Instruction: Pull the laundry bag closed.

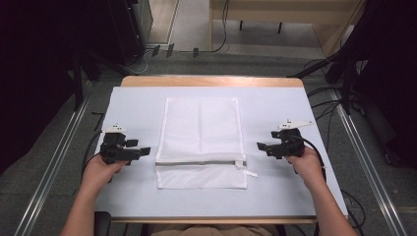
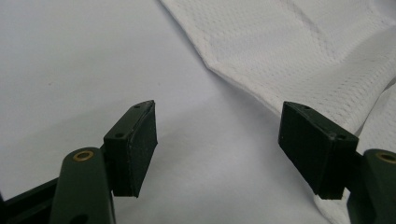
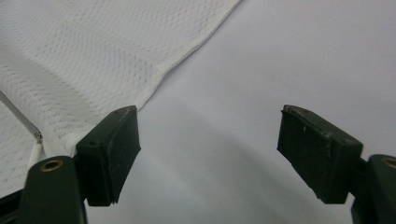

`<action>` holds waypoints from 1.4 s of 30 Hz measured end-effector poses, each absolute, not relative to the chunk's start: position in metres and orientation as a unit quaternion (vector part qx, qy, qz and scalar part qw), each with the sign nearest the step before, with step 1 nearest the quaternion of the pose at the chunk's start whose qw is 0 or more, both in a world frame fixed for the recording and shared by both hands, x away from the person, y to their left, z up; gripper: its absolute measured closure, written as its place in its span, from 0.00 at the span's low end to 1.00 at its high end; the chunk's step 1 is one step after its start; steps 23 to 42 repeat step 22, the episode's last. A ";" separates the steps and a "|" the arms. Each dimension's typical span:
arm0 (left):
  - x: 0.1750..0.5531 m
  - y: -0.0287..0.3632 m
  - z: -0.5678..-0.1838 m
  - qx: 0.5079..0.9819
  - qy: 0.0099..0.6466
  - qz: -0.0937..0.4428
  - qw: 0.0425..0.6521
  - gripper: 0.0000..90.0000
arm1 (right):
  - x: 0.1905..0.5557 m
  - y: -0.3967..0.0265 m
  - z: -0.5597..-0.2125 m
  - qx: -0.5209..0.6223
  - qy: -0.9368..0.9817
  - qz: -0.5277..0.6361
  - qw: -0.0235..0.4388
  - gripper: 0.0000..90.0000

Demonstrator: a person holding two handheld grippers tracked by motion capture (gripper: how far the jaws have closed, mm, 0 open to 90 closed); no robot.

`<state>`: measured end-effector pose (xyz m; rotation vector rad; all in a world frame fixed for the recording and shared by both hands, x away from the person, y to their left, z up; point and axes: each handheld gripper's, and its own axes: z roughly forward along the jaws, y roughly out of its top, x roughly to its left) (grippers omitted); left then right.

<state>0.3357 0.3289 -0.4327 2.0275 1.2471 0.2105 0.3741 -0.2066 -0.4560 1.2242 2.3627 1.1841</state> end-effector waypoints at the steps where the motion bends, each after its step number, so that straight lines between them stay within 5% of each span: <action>1: 0.336 0.329 -0.433 0.789 0.487 0.083 0.367 0.32 | 0.374 -0.206 -0.456 0.418 0.806 0.404 0.115 0.24; 42: 0.337 0.328 -0.437 0.788 0.497 0.091 0.352 0.29 | 0.377 -0.205 -0.463 0.428 0.813 0.381 0.100 0.25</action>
